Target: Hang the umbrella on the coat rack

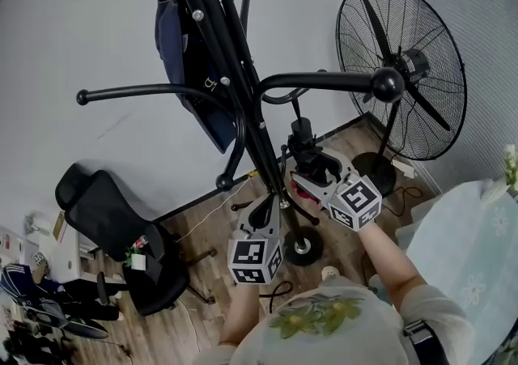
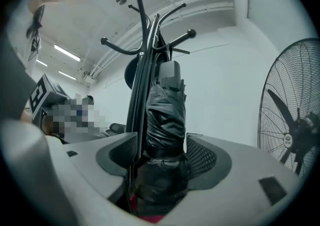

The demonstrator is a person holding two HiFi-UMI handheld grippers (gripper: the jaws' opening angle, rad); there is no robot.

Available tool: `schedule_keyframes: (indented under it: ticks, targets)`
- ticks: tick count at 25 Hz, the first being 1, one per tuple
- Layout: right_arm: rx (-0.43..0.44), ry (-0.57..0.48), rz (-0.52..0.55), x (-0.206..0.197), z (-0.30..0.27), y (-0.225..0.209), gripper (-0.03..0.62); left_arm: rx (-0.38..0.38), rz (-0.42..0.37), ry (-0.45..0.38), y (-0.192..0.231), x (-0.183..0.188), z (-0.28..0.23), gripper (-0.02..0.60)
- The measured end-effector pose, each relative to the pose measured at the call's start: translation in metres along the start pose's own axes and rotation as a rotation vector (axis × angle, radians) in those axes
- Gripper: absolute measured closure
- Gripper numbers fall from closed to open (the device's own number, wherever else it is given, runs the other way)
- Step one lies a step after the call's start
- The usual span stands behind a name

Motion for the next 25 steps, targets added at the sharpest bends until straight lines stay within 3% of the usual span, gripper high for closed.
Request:
schedule_keyframes:
  ticks: [3, 11, 18, 25]
  targets:
    - [-0.026, 0.000, -0.001, 0.003, 0.004, 0.000, 0.266, -0.004, 0.000, -0.005, -0.002, 0.002, 0.001, 0.577]
    - [-0.099, -0.046, -0.031, 0.020, 0.027, -0.002, 0.277, -0.029, -0.005, -0.021, -0.010, 0.006, 0.001, 0.577]
    - [-0.131, -0.094, -0.047, 0.030, 0.054, 0.005, 0.410, -0.059, -0.012, -0.036, -0.019, 0.009, 0.000, 0.577]
    - [-0.124, -0.106, -0.044, 0.034, 0.073, 0.017, 0.589, -0.088, -0.012, -0.053, -0.031, 0.010, 0.003, 0.577]
Point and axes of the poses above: the fingertips, and each gripper's own axes: z backward along the fingers, y to its left, x out of its top, the point moved 9 cm from there along z, backward along the fingers, and after that the axes turned 9 degrees about -x, right-handed, at the moved point
